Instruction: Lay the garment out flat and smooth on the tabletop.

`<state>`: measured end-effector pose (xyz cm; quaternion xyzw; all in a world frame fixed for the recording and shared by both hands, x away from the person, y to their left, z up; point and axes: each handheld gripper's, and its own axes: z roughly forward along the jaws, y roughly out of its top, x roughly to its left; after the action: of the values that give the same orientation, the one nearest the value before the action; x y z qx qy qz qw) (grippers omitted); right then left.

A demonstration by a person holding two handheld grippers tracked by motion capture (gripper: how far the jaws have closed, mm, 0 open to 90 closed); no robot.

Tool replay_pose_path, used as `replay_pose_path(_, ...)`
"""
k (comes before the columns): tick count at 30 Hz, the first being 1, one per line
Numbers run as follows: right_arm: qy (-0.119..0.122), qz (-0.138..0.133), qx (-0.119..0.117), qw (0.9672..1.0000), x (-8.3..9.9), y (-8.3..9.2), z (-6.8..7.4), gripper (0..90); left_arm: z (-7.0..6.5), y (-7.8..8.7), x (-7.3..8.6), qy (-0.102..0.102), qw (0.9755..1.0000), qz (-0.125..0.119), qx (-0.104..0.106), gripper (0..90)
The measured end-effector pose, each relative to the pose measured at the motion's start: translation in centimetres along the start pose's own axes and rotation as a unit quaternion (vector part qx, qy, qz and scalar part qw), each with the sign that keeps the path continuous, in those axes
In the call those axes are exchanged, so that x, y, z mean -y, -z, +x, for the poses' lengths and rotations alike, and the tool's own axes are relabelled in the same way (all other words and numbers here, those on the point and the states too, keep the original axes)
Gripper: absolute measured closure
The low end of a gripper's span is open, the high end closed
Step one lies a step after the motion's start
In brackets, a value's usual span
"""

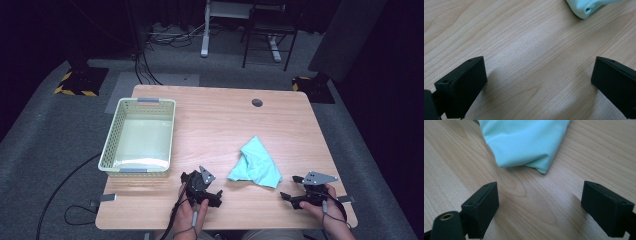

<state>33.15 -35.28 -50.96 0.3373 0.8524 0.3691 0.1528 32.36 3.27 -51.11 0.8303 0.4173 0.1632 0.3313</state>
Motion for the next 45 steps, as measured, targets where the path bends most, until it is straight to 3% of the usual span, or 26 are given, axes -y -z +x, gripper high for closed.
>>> replay_pose_path(11, -0.019, 0.002, 0.021, 0.9996, -0.2, -0.2, 0.7, 12.8, 0.0, -0.2, -0.2, -0.003, 1.0000, 0.001, 0.004, 0.1)
replay_pose_path(17, -0.020, 0.004, 0.016, 0.9997, -0.3, 0.0, 0.7, 21.6, 0.0, -0.3, -0.4, 0.000, 1.0000, 0.003, 0.001, 0.1)
replay_pose_path(27, -0.017, -0.006, 0.022, 0.9996, -2.6, 1.9, 0.7, 22.2, -0.1, -0.5, -0.6, 0.002, 1.0000, 0.001, 0.000, 0.1)
replay_pose_path(45, -0.014, -0.026, 0.027, 0.9992, -5.6, 3.0, 0.4, 21.4, -0.1, -0.4, -0.5, 0.000, 1.0000, 0.002, 0.001, 0.1)
